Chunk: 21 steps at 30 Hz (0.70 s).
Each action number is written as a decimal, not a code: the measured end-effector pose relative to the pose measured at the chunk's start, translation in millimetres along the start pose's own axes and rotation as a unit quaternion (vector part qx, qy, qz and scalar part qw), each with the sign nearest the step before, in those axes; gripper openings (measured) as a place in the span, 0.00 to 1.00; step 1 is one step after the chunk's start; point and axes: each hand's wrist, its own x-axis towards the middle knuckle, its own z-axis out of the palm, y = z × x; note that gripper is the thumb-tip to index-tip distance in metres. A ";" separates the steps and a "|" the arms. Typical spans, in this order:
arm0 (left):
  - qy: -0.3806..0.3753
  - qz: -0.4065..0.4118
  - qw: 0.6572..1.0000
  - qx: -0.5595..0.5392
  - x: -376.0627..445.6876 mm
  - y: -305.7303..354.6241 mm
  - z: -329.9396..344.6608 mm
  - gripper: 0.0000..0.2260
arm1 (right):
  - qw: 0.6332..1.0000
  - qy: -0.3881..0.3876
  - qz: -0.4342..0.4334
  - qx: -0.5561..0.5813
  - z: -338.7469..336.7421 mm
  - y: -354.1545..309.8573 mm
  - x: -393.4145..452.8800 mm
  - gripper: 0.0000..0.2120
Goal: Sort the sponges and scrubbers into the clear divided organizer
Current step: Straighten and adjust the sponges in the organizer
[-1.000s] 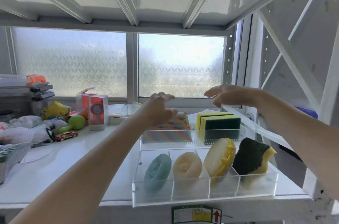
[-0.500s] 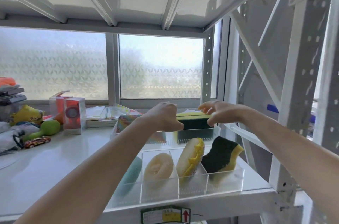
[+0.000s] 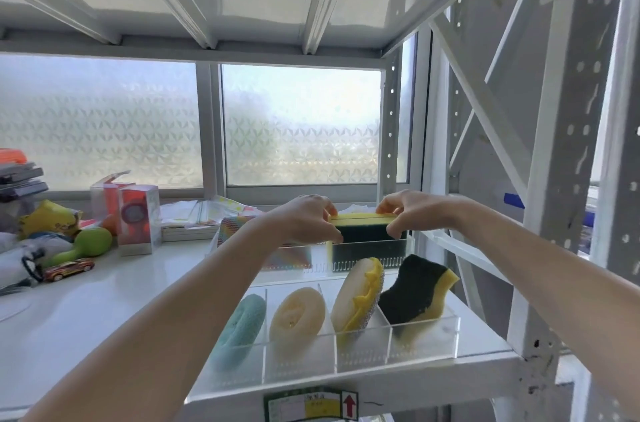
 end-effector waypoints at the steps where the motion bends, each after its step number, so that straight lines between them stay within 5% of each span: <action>1: -0.001 0.000 1.000 -0.002 0.2 -0.4 -0.1 0.23 | 1.000 -0.001 -0.001 0.001 0.3 0.7 0.3 0.28; 9: 0.005 0.015 1.000 -0.006 -5.1 0.0 0.2 0.25 | 1.000 -0.006 -0.006 0.000 -0.2 -2.4 -7.5 0.30; 16: 0.111 0.129 0.985 -0.006 -50.1 24.6 -4.1 0.29 | 0.994 0.102 -0.045 -0.024 -9.5 -9.7 -60.2 0.26; 21: 0.072 0.133 0.988 0.001 -92.8 43.2 10.3 0.30 | 0.992 0.117 0.008 -0.046 12.7 -5.5 -98.9 0.23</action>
